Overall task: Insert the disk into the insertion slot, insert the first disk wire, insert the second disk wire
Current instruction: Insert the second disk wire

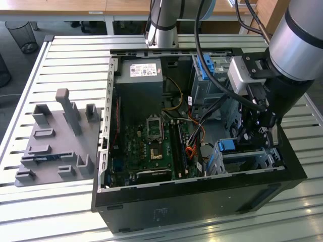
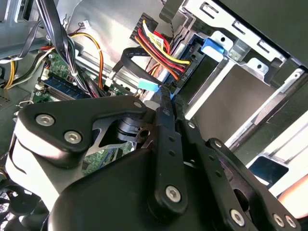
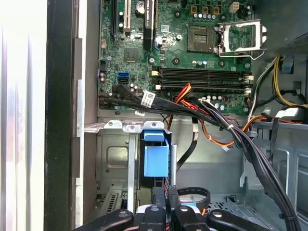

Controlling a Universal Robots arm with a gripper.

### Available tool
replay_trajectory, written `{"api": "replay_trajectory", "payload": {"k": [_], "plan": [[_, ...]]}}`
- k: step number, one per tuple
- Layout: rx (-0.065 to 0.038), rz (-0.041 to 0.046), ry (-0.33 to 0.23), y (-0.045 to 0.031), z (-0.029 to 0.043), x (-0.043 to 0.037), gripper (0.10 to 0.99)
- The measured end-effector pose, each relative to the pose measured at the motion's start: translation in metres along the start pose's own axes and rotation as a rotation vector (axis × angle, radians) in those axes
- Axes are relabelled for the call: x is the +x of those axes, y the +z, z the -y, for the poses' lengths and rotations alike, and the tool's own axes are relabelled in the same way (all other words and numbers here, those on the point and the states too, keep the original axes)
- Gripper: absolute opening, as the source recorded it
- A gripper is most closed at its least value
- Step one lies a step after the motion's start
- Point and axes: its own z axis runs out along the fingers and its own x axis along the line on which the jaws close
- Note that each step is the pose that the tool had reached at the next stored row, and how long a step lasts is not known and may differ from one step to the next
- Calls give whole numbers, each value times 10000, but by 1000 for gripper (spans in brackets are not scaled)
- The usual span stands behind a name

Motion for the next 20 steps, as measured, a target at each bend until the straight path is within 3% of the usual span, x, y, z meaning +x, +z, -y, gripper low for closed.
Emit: {"api": "replay_trajectory", "payload": {"k": [20], "plan": [[1, 2, 7, -22, 1, 7, 145]]}}
